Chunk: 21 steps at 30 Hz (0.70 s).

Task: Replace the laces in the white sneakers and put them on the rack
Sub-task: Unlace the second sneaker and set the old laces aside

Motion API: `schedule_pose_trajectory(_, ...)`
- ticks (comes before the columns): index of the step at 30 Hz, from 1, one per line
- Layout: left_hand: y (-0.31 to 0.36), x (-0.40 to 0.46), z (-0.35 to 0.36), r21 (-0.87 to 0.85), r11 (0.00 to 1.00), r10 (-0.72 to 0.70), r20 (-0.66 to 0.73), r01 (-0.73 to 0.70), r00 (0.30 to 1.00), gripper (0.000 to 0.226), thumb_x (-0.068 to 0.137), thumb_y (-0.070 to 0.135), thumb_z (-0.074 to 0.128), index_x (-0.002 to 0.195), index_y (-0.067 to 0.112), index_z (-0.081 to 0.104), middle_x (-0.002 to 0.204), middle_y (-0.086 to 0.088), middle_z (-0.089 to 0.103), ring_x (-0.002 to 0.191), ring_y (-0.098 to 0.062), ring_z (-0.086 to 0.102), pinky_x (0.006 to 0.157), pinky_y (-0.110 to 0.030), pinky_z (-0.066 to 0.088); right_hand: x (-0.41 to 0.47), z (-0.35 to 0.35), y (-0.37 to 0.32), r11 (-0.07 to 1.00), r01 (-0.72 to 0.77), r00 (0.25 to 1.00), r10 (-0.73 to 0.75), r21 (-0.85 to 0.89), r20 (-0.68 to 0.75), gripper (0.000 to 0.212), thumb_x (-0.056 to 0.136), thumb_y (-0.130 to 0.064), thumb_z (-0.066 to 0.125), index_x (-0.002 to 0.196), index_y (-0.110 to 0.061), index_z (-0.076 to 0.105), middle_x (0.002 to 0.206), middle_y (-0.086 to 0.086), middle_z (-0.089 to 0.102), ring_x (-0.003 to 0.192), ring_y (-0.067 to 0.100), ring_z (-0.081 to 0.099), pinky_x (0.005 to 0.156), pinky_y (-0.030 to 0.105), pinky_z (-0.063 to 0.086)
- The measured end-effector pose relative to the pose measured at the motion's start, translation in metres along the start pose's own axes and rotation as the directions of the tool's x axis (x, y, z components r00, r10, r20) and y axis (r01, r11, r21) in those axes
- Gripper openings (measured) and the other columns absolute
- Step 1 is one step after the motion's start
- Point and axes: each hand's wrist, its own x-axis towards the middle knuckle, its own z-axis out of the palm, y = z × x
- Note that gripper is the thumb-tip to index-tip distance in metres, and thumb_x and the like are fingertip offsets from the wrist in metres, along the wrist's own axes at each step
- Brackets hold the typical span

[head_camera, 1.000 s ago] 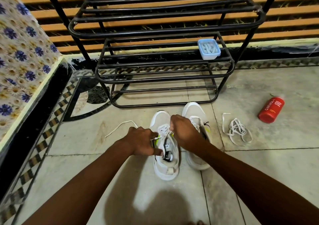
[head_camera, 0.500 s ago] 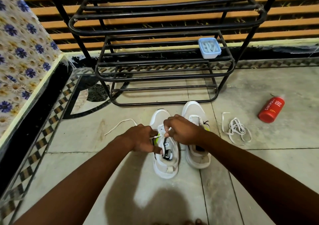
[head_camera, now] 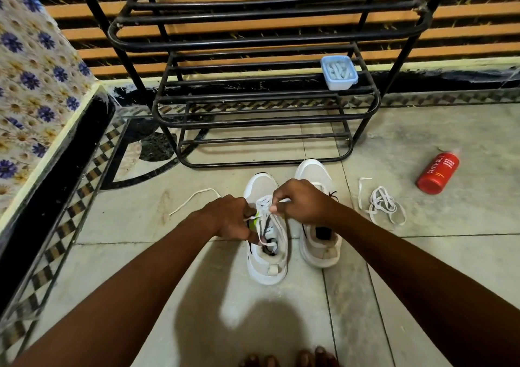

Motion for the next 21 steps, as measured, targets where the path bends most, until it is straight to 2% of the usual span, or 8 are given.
schedule_pose_trajectory(3,0.002,-0.002,-0.002,-0.018,1.000,-0.005,-0.007,0.005,1.000,0.075,0.049,0.094,0.069,0.077,0.025,0.057,0.067,0.007,0.055,0.075,-0.019,0.058,0.080,-0.039,0.056,0.000,0.001,0.000,0.836,-0.068,0.967,0.188,0.544,-0.169,0.021,0.088,-0.015,0.072,0.067,-0.014,0.073,0.069,0.003,0.068,0.060,0.009,0.061,0.065,0.024,0.048)
schedule_pose_trajectory(6,0.001,-0.003,-0.003,-0.032,0.999,-0.018,0.007,0.018,1.000,0.083,0.044,0.099,0.066,0.086,0.027,0.063,0.069,0.006,0.059,0.077,-0.018,0.060,0.082,-0.039,0.056,-0.007,0.002,0.000,0.322,-0.374,0.825,0.544,0.870,0.153,0.026,0.095,-0.019,0.063,0.070,-0.011,0.061,0.053,0.000,0.050,0.039,0.009,0.034,0.046,0.022,0.026)
schedule_pose_trajectory(7,0.002,-0.003,-0.003,-0.023,0.999,-0.022,0.011,0.022,1.000,0.084,0.044,0.099,0.066,0.087,0.027,0.064,0.071,0.005,0.061,0.079,-0.018,0.061,0.083,-0.039,0.057,-0.011,0.001,0.002,0.349,-0.445,0.808,0.554,0.825,0.202,0.029,0.095,-0.022,0.064,0.069,-0.010,0.061,0.049,-0.002,0.046,0.038,0.009,0.030,0.046,0.021,0.022)
schedule_pose_trajectory(10,0.007,-0.004,-0.002,0.006,1.000,-0.020,0.012,0.020,1.000,0.079,0.049,0.096,0.067,0.082,0.024,0.059,0.071,0.002,0.061,0.078,-0.019,0.061,0.081,-0.040,0.057,-0.018,-0.003,0.001,0.847,-0.303,0.943,0.332,0.437,0.011,0.030,0.091,-0.022,0.072,0.069,-0.003,0.072,0.058,0.008,0.065,0.048,0.012,0.053,0.054,0.026,0.043)
schedule_pose_trajectory(13,0.008,-0.005,-0.006,0.006,1.000,-0.014,0.021,0.014,1.000,0.075,0.052,0.093,0.070,0.080,0.024,0.059,0.071,0.003,0.060,0.077,-0.018,0.060,0.080,-0.039,0.057,-0.011,0.002,0.005,0.937,-0.113,0.979,0.163,0.331,-0.126,0.028,0.091,-0.017,0.073,0.063,-0.018,0.074,0.078,0.002,0.064,0.069,0.010,0.062,0.074,0.030,0.052)
schedule_pose_trajectory(16,0.004,-0.003,-0.004,-0.027,0.999,-0.039,0.024,0.040,0.999,0.077,0.050,0.088,0.075,0.090,0.023,0.066,0.069,0.006,0.056,0.080,-0.019,0.059,0.077,-0.035,0.053,0.001,0.010,0.008,0.725,-0.074,0.886,0.363,0.685,-0.289,0.035,0.098,-0.018,0.065,0.064,-0.021,0.065,0.077,0.002,0.052,0.061,0.012,0.051,0.052,0.024,0.044)
schedule_pose_trajectory(19,0.002,0.002,-0.001,-0.032,0.998,-0.046,0.023,0.046,0.999,0.083,0.042,0.092,0.071,0.092,0.026,0.069,0.075,0.005,0.064,0.082,-0.018,0.063,0.082,-0.038,0.056,0.006,0.009,0.013,0.309,-0.076,0.798,0.588,0.948,-0.128,0.034,0.104,-0.010,0.049,0.070,-0.014,0.051,0.069,0.006,0.058,0.047,0.010,0.039,0.039,0.017,0.027)
schedule_pose_trajectory(21,0.002,0.005,-0.002,-0.031,0.998,-0.047,0.024,0.048,0.999,0.084,0.040,0.092,0.071,0.089,0.024,0.068,0.075,0.004,0.065,0.081,-0.018,0.063,0.083,-0.039,0.057,0.003,0.004,0.009,0.238,-0.117,0.840,0.541,0.964,-0.032,0.029,0.105,-0.009,0.040,0.077,-0.016,0.047,0.071,0.010,0.060,0.047,0.012,0.037,0.041,0.017,0.024)
